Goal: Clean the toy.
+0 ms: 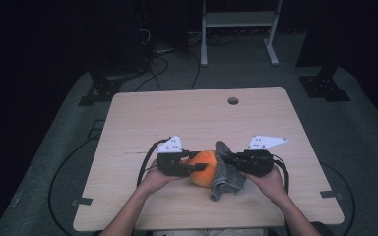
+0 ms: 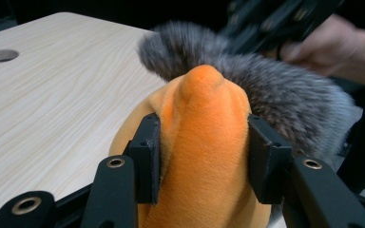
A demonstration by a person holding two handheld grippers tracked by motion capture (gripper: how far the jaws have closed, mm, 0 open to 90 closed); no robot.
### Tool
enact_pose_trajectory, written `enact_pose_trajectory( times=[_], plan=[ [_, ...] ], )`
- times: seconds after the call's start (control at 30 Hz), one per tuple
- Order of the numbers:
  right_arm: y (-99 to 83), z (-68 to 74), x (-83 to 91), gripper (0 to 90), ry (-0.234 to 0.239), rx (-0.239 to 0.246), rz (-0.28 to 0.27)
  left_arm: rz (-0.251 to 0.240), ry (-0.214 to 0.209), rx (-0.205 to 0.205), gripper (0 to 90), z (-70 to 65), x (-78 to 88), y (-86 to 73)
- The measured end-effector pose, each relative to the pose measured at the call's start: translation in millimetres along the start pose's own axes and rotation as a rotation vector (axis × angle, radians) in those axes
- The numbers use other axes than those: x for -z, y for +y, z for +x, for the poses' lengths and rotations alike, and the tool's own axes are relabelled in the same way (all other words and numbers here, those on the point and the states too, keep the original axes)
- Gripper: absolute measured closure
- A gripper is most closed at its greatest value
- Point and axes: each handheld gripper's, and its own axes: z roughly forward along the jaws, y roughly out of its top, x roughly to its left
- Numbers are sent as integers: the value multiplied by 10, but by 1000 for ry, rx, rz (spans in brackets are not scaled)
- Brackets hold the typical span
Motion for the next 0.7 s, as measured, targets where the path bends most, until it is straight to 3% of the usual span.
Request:
enact_pose_trajectory(
  times=[0.1,0.17,0.27,0.33,0.4,0.5,0.57,0.7],
  plan=[
    [-100,-71,26,822,-28,-16,46,-2,3,16,535,15,31,-4],
    [-97,-42,88,821,-23,-21,19,8,13,16,537,11,35,24],
    [7,93,147,822,10,16,-47,13,15,15,537,-13,9,62],
    [64,166,111,821,21,40,-55,4,-4,22,536,-38,-33,75],
    [63,175,45,822,1,58,-32,32,18,30,514,-40,-79,50],
    [-38,85,-35,823,3,28,6,16,-3,66,352,16,-98,-22],
    [-98,39,-45,823,0,5,6,8,-11,63,239,60,-72,-28],
    [-115,-17,-14,823,-10,-12,0,68,-20,62,113,129,-78,-126]
  ],
)
